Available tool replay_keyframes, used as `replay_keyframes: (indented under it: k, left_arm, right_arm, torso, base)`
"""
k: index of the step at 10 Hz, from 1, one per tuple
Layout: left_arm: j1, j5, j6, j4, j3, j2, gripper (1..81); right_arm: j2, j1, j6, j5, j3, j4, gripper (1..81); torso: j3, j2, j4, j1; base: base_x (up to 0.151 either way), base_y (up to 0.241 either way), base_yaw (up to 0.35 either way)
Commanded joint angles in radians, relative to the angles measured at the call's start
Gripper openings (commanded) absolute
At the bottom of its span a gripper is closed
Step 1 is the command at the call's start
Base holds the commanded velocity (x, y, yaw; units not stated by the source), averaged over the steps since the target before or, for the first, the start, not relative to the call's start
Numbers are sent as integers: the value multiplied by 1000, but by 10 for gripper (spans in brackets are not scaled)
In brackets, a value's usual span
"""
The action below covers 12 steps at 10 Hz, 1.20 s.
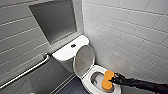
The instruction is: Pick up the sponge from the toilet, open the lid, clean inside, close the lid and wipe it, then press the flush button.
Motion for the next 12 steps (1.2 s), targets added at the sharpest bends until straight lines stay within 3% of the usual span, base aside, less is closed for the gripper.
replay_keyframes:
  k: [1, 5, 6, 9, 10, 11, 12]
  left_arm:
    - [21, 66, 2, -11, 13, -5, 811]
    - [25, 66, 0, -11, 14, -4, 811]
    - [28, 66, 0, -11, 14, -4, 811]
    - [30, 66, 0, -11, 13, -1, 811]
    - [30, 66, 0, -11, 13, 2, 811]
    - [30, 66, 0, -11, 13, 5, 811]
    - [30, 67, 0, -9, 13, 7, 811]
  right_arm:
    - [65, 177, -1, -52, -56, 13, 10]
    - [130, 242, -2, -74, -72, 11, 10]
    - [139, 252, -2, -74, -70, 10, 10]
    - [149, 279, -2, -74, -70, 8, 10]
    - [154, 295, -2, -74, -72, 5, 10]
    - [157, 312, -2, -75, -72, 5, 10]
    - [162, 325, -2, -75, -70, 5, 10]
  torso:
    - [0, 0, 0, 0]
    - [0, 0, 0, 0]
    - [-57, 0, 0, 0]
    - [-142, 0, 0, 0]
    - [-90, 1, 0, 0]
    - [-116, -99, 0, 64]
    - [-126, -107, 0, 71]
  base:
    - [0, 0, 0]
    - [0, 0, 0]
    - [0, 0, 0]
    - [0, 0, 0]
    - [0, 0, 0]
    - [0, 0, 0]
    - [0, 0, 0]
